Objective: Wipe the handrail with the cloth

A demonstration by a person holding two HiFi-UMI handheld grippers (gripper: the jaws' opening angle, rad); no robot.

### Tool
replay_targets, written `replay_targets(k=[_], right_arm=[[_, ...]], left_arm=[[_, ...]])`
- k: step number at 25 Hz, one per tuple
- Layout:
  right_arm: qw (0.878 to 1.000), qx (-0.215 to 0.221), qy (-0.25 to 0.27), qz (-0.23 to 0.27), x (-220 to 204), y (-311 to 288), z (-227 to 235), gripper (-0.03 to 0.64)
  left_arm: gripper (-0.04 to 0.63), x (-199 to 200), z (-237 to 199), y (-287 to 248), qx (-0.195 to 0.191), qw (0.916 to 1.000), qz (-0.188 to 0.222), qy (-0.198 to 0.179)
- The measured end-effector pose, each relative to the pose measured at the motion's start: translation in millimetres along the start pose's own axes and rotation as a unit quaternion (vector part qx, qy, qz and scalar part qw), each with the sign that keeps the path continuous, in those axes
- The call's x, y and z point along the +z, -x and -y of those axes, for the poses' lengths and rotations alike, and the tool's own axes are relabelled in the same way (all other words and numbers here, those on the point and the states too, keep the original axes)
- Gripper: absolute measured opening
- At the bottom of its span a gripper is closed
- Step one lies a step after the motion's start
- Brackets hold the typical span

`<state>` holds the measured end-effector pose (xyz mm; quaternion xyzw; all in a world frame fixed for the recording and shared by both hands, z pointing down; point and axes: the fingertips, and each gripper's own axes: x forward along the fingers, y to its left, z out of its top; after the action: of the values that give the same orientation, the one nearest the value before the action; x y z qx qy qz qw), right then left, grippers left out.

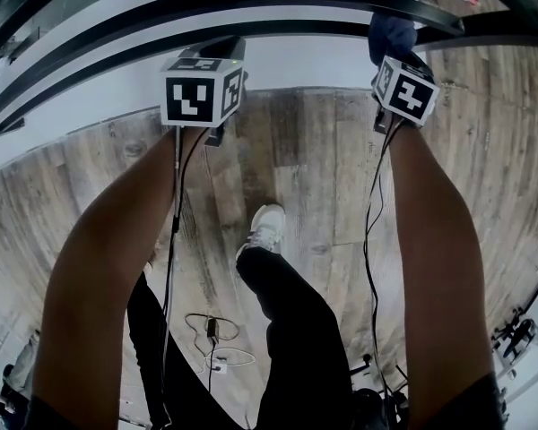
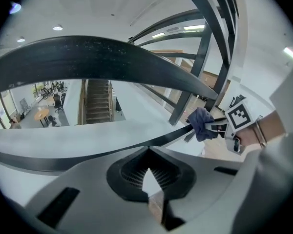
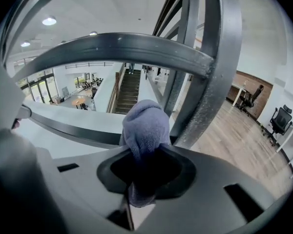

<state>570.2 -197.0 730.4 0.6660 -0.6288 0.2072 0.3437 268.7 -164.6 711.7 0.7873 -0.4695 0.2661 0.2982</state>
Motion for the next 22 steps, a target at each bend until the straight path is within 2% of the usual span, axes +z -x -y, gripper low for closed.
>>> replay_targets(k=[3, 6, 11, 14, 17, 20, 22], right_arm=[[1.0, -0.014, -0.006, 0.0, -1.7, 5.8, 14.0, 0.075], [1.0, 0.003, -0.014, 0.006, -3.7, 24.9, 0.5, 0.075], [0.998, 0.049, -0.005, 0.028, 1.2, 98.2, -55.3, 0.075], [0.992, 0.097, -0.036, 0.069, 30.8, 169.7, -107.0, 0.075], [0.983, 0.125, -0.071, 0.116, 68.6, 259.6, -151.3, 0.075], [0.979, 0.115, -0.083, 0.143, 85.4, 327.8, -177.8, 0.075], [0.976, 0.114, -0.092, 0.162, 99.2, 357.8, -199.9, 0.075]], left_arm=[[0.003, 5.2, -2.8, 4.7, 0.002, 1.0, 0.008, 0.002], [0.003, 7.4, -0.2, 21.3, -0.006, 0.9999, 0.009, -0.002], [0.003, 24.6, 24.0, 84.4, -0.063, 0.9964, 0.018, -0.054], [0.003, 42.3, 20.7, 134.6, -0.073, 0.9945, 0.036, -0.066], [0.003, 57.7, 14.1, 199.1, -0.075, 0.9954, 0.057, -0.019], [0.003, 78.7, 3.1, 269.2, -0.077, 0.9915, 0.095, 0.044], [0.003, 101.0, -12.2, 313.5, -0.073, 0.9877, 0.128, 0.054]])
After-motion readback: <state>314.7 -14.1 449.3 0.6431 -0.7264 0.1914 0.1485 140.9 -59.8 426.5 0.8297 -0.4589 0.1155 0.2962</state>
